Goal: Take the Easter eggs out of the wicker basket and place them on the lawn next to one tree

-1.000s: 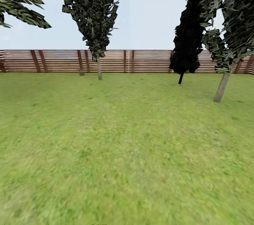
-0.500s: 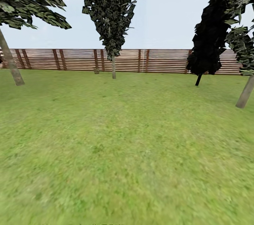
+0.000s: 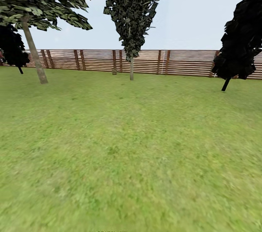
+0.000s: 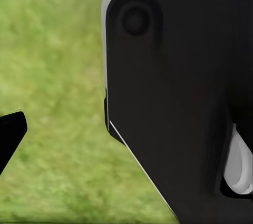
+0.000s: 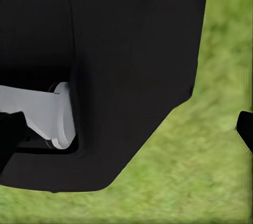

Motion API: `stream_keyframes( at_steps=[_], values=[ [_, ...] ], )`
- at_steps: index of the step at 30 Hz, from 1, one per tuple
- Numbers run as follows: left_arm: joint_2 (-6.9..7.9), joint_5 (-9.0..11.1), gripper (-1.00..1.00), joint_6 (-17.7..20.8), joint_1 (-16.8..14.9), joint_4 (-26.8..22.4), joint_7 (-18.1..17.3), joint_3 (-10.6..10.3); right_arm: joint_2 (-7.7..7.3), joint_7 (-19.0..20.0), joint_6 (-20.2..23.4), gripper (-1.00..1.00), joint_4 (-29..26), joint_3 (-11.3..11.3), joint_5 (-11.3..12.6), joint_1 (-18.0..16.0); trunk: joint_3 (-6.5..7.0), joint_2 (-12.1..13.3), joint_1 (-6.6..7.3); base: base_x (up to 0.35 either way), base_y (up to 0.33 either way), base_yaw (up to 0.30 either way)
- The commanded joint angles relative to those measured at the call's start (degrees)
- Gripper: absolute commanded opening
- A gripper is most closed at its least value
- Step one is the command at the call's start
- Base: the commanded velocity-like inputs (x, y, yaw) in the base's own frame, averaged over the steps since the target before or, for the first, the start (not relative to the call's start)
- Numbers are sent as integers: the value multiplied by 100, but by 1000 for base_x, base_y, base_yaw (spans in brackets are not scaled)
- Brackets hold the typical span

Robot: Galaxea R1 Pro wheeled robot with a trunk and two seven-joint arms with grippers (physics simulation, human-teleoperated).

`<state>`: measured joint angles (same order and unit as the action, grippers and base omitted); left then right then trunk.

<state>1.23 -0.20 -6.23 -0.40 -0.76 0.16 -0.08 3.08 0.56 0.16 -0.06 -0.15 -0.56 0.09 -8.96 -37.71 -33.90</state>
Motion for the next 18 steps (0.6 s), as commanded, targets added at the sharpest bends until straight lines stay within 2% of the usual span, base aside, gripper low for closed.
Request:
stream_keyframes(
  at_steps=[1, 6, 18],
  values=[
    [0, -2, 100, -19, -4, 4, 2, -1, 0, 6, 2, 100, -3, -2, -6, 0, 9, 35, 21, 0, 0, 273],
    [0, -5, 100, -19, -4, 5, 2, -4, 0, 6, 2, 100, -3, -2, -6, 0, 85, 236, 131, 0, 0, 273],
    [0, -22, 100, 6, -4, 5, 2, -11, 0, 6, 2, 100, -3, -2, -6, 0, 53, 236, 131, 0, 0, 273]
  ],
)
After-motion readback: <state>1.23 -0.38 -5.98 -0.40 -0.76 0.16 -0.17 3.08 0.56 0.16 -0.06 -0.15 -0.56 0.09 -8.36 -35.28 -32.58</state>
